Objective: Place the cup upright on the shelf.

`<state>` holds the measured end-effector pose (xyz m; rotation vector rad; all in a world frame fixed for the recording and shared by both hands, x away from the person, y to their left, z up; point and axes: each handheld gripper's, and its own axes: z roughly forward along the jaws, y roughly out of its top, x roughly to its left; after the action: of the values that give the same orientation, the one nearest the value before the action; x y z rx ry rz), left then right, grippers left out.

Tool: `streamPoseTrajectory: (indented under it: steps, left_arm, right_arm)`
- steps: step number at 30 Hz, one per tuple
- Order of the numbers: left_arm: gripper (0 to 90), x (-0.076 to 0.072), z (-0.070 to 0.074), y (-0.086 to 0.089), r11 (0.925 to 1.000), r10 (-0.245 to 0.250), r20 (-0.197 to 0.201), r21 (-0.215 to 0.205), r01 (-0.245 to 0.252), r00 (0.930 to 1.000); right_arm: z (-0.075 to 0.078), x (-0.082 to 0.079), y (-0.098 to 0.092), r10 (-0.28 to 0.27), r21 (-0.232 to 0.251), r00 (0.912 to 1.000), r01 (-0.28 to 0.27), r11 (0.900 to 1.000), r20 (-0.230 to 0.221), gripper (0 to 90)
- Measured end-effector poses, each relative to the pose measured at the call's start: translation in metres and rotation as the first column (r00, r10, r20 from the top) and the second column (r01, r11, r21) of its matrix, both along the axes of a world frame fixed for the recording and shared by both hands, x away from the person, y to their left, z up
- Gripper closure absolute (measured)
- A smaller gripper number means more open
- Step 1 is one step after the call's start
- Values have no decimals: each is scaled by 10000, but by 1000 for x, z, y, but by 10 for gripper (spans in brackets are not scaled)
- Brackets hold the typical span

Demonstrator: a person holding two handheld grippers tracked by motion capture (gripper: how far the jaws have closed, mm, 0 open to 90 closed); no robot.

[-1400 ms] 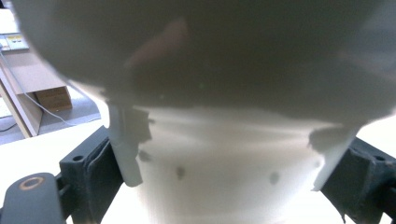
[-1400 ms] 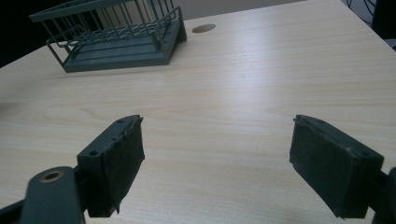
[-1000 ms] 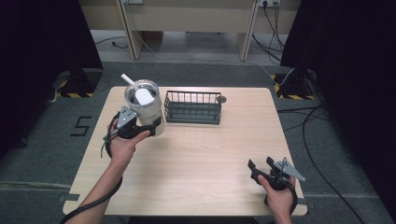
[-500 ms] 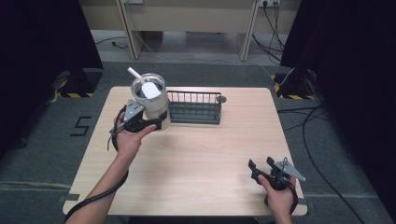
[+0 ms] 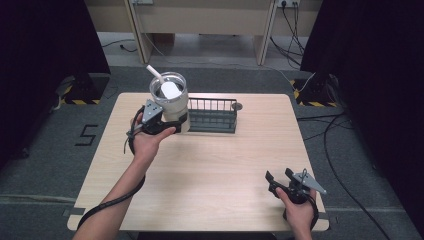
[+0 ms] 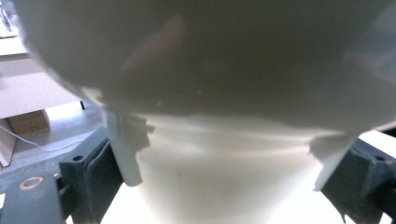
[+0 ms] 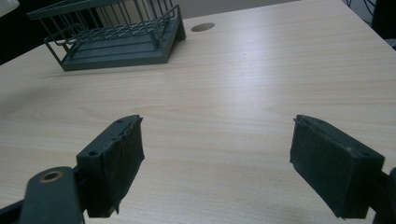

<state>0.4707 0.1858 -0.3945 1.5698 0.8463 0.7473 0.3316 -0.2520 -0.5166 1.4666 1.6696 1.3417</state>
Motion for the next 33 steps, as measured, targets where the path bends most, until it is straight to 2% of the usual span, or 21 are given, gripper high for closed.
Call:
streamPoseTrajectory:
  steps: [18, 33]
  left_arm:
    - [105, 19, 5, -19, 9999, -120, 80, -22, 120, 9999]
    - [105, 38, 10, -36, 9997, -211, 99, 88, 210, 9997]
  right_arm:
    - [0, 0, 0, -56, 117, 10000, 56, 9999, -47, 180]
    - [0, 0, 0, -28, -6, 10000, 28, 10000, 82, 179]
